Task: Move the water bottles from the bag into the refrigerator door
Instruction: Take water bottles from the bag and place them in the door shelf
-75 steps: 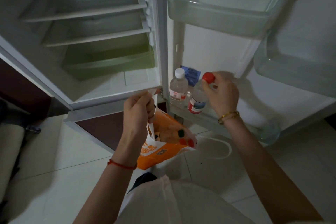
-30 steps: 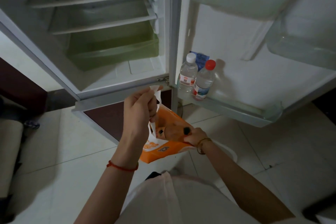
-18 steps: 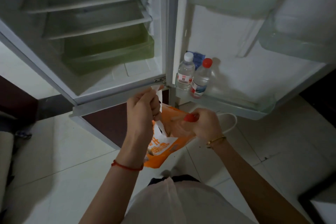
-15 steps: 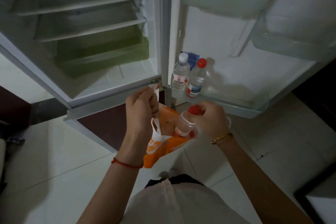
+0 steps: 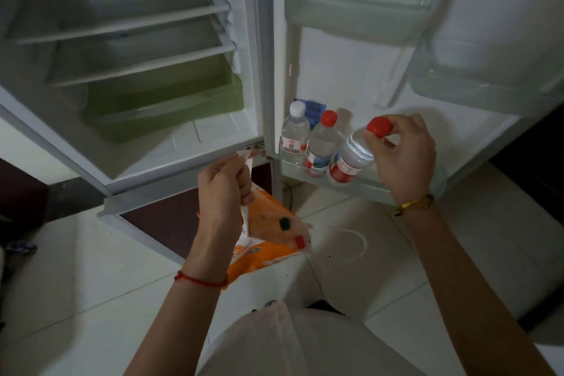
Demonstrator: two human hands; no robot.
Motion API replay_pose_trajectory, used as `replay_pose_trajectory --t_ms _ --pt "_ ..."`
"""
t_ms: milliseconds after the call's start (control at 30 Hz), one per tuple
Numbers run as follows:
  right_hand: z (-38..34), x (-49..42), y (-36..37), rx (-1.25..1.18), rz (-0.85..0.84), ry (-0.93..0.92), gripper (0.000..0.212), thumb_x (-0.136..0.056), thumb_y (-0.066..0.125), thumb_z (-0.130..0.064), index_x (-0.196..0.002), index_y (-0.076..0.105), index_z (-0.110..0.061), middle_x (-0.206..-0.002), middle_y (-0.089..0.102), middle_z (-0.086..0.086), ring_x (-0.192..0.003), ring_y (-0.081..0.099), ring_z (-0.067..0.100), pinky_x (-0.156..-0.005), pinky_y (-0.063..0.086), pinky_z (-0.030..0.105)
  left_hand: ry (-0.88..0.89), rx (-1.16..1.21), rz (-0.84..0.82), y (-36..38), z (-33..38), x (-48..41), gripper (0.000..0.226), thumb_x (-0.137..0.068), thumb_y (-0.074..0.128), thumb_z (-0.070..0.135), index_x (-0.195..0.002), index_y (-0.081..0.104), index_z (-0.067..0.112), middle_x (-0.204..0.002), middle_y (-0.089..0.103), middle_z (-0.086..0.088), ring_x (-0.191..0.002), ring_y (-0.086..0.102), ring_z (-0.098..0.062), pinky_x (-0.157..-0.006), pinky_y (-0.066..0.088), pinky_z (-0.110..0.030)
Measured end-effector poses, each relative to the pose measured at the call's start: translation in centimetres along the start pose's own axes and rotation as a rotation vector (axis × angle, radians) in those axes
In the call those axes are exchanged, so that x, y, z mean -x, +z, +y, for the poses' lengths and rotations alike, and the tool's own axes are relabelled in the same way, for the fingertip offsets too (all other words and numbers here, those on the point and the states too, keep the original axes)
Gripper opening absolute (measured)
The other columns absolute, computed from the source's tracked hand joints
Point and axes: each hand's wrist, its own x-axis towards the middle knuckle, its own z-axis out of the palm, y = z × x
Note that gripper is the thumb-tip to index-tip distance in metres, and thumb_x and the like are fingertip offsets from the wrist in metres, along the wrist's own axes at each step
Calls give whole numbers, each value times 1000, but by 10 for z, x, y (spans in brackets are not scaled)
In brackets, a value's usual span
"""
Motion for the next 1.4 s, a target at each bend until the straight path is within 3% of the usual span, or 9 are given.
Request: replay_pose_trajectory --t_ms 267,400,567,633,733,900,1133,1267,1400 --pt "7 -33 10 26 -59 -67 28 -81 69 -35 -99 66 -15 -109 58 5 -90 61 22 -70 42 27 -25 17 49 18 -1 -3 59 -98 38 0 -44 48 22 -44 27 8 -37 22 -5 -37 19 -17" --pt "12 -46 14 44 -77 -109 28 -82 67 -36 -101 65 -15 -112 58 3 -94 61 24 -70 42 28 -13 6 60 30 -3 -5 41 -99 39 2 -60 38 13 -44 28 7 -38 22 -7 -38 18 -18" --pt "19 -60 18 47 -107 -135 28 -83 66 -34 -102 63 -14 -112 58 4 -97 60 26 -71 41 29 -7 -18 48 45 -5 -1 21 -100 38 4 -101 59 0 -43 28 9 -38 22 -5 -37 21 -16" --pt "23 -61 23 44 -142 -133 27 -82 67 -30 -102 63 -12 -113 57 7 -96 59 27 -69 37 27 -18 -15 44 50 -6 1 24 -100 38 4 -92 59 -4 -44 27 8 -37 21 -5 -37 20 -15" --pt "33 -60 30 41 -188 -112 26 -80 68 -26 -101 63 -11 -113 56 9 -96 59 30 -69 35 26 -32 -13 53 59 -9 4 35 -99 38 3 -66 45 8 -44 27 7 -37 20 -6 -38 18 -16" --pt "45 -57 41 33 -222 -45 27 -80 67 -26 -101 64 -11 -113 57 7 -97 59 28 -69 34 26 -37 -24 37 66 -14 8 25 -100 38 4 -96 61 -4 -45 26 6 -38 20 -6 -38 18 -17" --pt "62 -49 55 23 -278 -21 27 -82 69 -25 -101 62 -8 -114 55 10 -98 58 29 -71 41 30 -38 -44 35 67 -18 15 25 -100 38 3 -82 54 0 -45 27 5 -38 20 -6 -37 21 -15" --pt "66 -48 57 -32 -289 -38 30 -82 71 -26 -103 62 -6 -112 56 13 -96 59 28 -72 40 27 -46 -46 28 69 -18 19 31 -100 40 4 -91 59 -18 -47 26 5 -39 20 -7 -37 21 -17" --pt "69 -43 56 -173 -321 -15 37 -83 70 -30 -113 59 -10 -113 60 9 -99 59 22 -78 40 23 -40 -54 7 70 -16 23 47 -100 40 5 -58 61 10 -45 26 5 -39 20 -6 -41 20 -18"
